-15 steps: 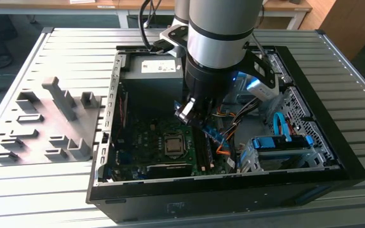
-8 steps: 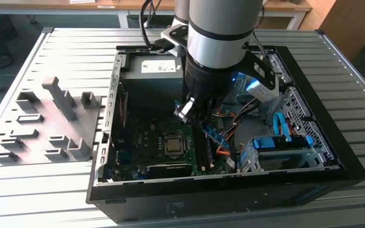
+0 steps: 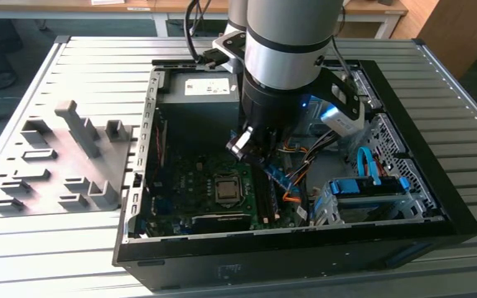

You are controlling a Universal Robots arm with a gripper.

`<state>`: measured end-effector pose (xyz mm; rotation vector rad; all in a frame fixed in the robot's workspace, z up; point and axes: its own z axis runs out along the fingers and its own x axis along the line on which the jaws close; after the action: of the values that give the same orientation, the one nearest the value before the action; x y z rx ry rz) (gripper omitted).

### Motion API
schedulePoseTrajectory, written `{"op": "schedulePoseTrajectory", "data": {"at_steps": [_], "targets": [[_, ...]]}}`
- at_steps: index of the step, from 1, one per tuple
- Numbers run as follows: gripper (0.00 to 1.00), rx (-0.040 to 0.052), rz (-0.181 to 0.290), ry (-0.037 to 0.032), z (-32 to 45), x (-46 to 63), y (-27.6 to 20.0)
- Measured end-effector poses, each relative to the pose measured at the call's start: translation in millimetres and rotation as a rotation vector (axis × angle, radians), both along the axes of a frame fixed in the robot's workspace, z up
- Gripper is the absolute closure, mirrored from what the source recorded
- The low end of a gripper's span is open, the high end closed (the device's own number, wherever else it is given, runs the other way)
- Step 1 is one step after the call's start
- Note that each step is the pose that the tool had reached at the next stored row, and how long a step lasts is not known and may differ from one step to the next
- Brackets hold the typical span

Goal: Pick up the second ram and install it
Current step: 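Insert the second ram into the second slot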

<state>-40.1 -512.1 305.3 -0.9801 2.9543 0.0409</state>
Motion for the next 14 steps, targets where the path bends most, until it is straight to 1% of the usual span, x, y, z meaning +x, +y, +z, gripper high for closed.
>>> {"op": "schedulePoseTrajectory", "data": {"at_steps": [9,14], "targets": [[0.86,0.0,-0.145,0.0,-0.7,0.0,0.0],[0.86,0.0,-0.212,0.0001,-1.0,0.0,0.0]]}}
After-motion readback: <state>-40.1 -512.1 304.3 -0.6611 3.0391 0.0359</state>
